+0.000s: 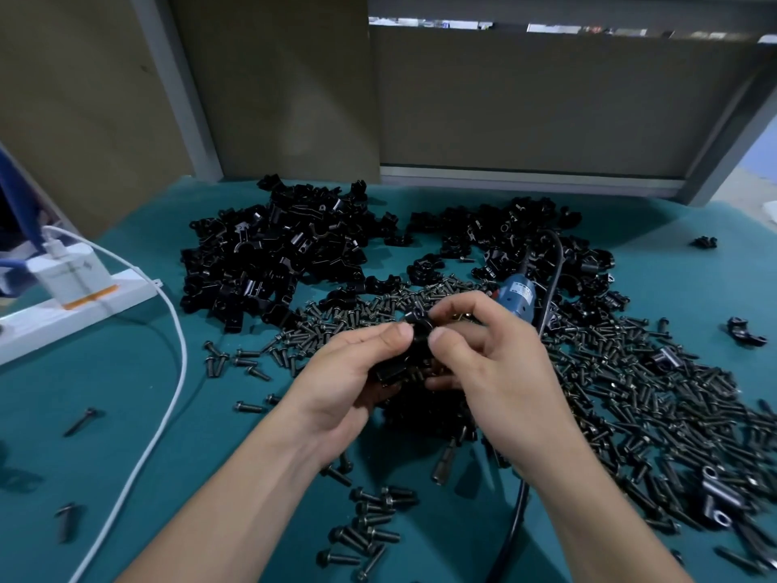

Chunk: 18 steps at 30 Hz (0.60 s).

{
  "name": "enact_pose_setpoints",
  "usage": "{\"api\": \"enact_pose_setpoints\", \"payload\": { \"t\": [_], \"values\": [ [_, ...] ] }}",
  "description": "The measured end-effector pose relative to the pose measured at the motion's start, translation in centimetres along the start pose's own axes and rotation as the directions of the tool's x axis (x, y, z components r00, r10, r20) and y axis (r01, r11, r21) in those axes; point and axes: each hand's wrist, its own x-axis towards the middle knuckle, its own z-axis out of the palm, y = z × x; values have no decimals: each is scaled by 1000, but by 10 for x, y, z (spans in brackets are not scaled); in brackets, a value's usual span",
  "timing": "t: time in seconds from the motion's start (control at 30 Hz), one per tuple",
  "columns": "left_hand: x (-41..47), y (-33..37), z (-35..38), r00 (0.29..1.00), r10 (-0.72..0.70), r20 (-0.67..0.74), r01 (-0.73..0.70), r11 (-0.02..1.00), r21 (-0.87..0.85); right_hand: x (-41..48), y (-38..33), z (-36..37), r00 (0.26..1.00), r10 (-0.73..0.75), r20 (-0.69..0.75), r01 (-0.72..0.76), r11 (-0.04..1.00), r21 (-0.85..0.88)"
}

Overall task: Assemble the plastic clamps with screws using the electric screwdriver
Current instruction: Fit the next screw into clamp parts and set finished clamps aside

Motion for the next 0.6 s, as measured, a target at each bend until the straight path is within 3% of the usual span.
{"api": "enact_pose_setpoints", "payload": {
  "t": [0.13, 0.23, 0.37, 0.6],
  "values": [
    [-1, 1, -3, 999, -28, 17, 28, 999, 44, 3, 0, -4, 997, 72, 18, -73, 996, 59],
    [-2, 3, 0, 997, -54, 53, 51, 997, 59, 5, 1, -9, 990, 124, 64, -135, 963, 231],
    [-1, 1, 2, 996, -48, -71, 45, 998, -34, 7, 5, -13, 981, 178, 78, -194, 896, 398],
    [-3, -2, 2, 992, -44, -114, 45, 999, 2, 5, 6, -4, 991, 132, 32, -135, 931, 339]
  ]
}}
